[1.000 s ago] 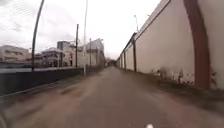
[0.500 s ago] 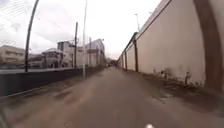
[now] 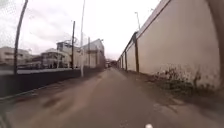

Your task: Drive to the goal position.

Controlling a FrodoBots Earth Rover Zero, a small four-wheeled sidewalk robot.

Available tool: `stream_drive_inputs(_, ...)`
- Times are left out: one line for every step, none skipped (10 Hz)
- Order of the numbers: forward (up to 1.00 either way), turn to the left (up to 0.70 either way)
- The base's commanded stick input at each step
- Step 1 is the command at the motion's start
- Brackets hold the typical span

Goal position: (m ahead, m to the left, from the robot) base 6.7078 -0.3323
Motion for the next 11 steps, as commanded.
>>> stream_drive_inputs(0.70,0.00)
stream_drive_inputs(0.70,0.00)
stream_drive_inputs(0.70,0.00)
stream_drive_inputs(0.70,0.00)
stream_drive_inputs(0.70,0.00)
stream_drive_inputs(0.70,0.00)
stream_drive_inputs(0.70,0.00)
stream_drive_inputs(0.70,-0.09)
stream_drive_inputs(0.70,-0.20)
stream_drive_inputs(0.70,-0.32)
stream_drive_inputs(0.70,-0.27)
